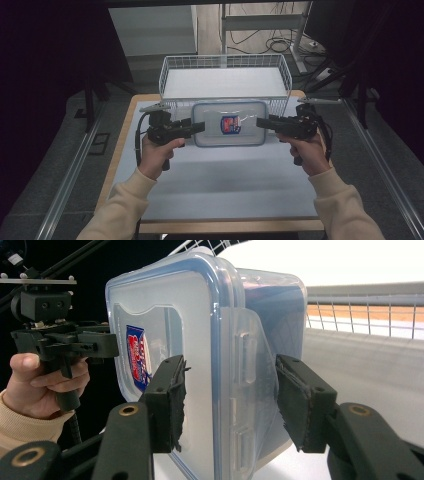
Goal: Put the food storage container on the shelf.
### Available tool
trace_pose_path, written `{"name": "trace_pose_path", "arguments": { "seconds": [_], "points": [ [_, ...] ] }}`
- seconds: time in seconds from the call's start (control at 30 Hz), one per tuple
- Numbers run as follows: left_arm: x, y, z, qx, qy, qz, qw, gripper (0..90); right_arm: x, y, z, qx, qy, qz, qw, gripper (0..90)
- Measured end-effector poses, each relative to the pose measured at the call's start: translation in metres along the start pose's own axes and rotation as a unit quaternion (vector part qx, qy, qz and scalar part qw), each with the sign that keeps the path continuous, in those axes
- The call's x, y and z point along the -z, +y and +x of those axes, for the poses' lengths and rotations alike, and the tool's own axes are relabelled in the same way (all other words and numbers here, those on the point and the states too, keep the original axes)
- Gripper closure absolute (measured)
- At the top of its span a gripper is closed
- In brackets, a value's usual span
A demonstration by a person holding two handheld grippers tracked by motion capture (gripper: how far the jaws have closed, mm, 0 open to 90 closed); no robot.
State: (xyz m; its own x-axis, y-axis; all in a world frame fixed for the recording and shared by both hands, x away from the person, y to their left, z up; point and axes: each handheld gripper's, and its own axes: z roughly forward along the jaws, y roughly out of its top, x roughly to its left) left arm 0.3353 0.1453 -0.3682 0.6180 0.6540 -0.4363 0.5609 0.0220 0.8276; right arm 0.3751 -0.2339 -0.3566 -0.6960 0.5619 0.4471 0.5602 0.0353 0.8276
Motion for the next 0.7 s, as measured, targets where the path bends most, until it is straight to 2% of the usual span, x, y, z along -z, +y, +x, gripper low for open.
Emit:
{"name": "trace_pose_path", "arguments": {
  "seconds": [0.3,0.47,0.7],
  "points": [
    [0.001,0.017,0.004,0.000,0.003,0.000,1.0000,46.5,-0.004,0.018,0.004,0.008,-0.006,-0.001,0.9999,47.7],
    [0.002,0.032,0.007,-0.004,0.007,0.001,1.0000,46.4,-0.008,0.030,0.004,0.008,-0.005,0.000,1.0000,47.7],
    [0.004,0.043,0.010,-0.009,0.007,-0.003,0.9999,46.4,-0.011,0.041,0.004,0.009,-0.005,-0.004,0.9999,47.7]
  ]
}}
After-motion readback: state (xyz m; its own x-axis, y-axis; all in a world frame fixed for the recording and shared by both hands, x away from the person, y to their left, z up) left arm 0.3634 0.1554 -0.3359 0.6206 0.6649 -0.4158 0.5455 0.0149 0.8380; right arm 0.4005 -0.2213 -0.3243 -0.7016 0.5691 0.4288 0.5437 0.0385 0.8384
